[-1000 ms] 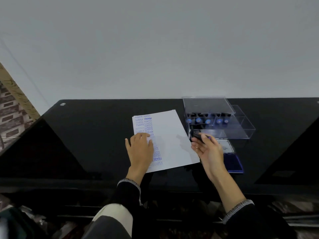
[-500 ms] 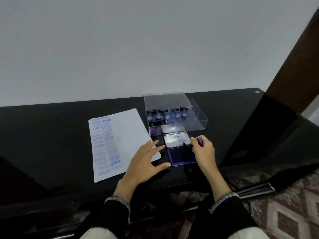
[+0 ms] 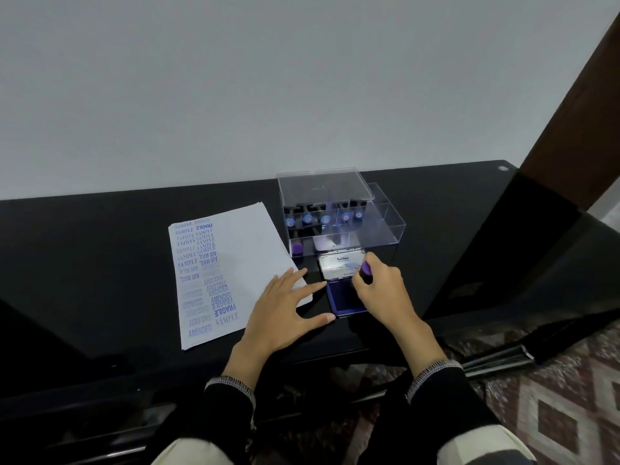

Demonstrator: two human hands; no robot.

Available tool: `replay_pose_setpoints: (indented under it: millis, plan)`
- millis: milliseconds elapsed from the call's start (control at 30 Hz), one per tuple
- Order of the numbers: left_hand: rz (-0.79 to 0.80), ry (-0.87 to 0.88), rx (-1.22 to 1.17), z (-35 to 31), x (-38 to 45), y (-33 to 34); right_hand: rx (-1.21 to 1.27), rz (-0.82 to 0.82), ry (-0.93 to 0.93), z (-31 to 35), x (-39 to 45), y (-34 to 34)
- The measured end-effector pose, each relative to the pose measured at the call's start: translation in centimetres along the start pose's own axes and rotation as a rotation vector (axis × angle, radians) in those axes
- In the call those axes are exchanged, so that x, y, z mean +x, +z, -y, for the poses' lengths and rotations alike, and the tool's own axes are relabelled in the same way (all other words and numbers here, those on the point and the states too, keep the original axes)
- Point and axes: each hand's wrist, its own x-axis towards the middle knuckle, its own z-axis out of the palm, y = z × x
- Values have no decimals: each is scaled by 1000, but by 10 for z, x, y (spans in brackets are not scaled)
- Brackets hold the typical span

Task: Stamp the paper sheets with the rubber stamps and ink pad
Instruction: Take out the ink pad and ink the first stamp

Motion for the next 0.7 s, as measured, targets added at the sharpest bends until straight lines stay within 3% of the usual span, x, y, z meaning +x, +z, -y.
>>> replay_pose_setpoints:
  millis: [267, 433, 567, 700]
  plan:
    - [-12, 24, -53, -2, -1, 0, -272, 14, -115, 6, -2, 5]
    - [-333, -106, -529, 2, -1, -10, -144, -50, -77, -1, -5, 10]
    - [-513, -224, -551, 18, 1, -34, -210, -71, -87, 2, -7, 14]
    - [-566, -363, -503, 53, -6, -67, -263, -110, -105, 3, -11, 17]
